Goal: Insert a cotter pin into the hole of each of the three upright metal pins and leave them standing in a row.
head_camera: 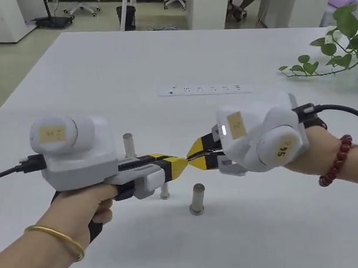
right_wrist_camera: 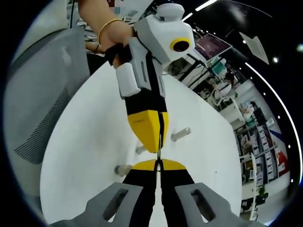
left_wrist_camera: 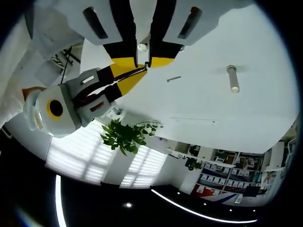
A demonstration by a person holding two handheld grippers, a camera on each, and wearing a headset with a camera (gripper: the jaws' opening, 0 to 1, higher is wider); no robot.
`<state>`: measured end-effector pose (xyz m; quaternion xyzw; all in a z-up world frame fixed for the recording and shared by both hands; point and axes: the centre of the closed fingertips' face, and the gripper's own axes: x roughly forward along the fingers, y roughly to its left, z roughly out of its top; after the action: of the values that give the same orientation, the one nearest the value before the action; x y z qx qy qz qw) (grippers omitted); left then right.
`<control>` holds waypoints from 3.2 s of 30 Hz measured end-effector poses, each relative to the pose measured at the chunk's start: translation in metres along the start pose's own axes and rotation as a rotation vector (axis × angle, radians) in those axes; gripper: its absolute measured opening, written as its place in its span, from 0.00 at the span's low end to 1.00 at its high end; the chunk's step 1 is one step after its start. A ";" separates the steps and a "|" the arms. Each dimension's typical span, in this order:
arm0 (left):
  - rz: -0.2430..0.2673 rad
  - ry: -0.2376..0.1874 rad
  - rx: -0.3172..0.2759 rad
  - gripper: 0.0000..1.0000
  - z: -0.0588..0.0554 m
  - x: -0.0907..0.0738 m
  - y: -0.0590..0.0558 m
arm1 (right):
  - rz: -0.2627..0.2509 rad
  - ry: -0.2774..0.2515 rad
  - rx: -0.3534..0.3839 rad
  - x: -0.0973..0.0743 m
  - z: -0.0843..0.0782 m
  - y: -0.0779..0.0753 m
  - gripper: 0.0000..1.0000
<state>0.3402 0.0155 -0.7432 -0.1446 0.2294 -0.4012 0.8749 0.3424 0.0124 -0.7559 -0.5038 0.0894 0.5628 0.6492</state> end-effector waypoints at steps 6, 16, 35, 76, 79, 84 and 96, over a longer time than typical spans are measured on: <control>0.005 -0.006 -0.024 0.04 0.001 0.001 0.001 | 0.001 -0.001 -0.012 0.000 0.002 0.001 0.02; 0.015 -0.001 -0.024 0.01 -0.001 0.001 0.002 | 0.000 -0.006 -0.004 -0.001 0.004 0.001 0.02; 0.001 0.008 0.053 0.00 -0.006 -0.003 0.002 | 0.092 -0.100 0.282 -0.003 0.003 0.006 0.09; -0.270 0.055 0.299 0.00 -0.025 -0.024 -0.040 | 0.439 -0.320 0.600 -0.025 0.023 0.057 0.13; -0.282 0.054 0.298 0.00 -0.026 -0.025 -0.042 | 0.445 -0.336 0.598 -0.026 0.025 0.058 0.12; -0.296 0.051 0.297 0.00 -0.027 -0.025 -0.045 | 0.454 -0.349 0.590 -0.027 0.026 0.060 0.08; -0.302 0.037 0.318 0.01 -0.027 -0.024 -0.049 | 0.450 -0.337 0.521 -0.027 0.025 0.062 0.04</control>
<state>0.2814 0.0007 -0.7381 -0.0303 0.1549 -0.5612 0.8125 0.2707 0.0050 -0.7598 -0.1902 0.2297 0.7245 0.6214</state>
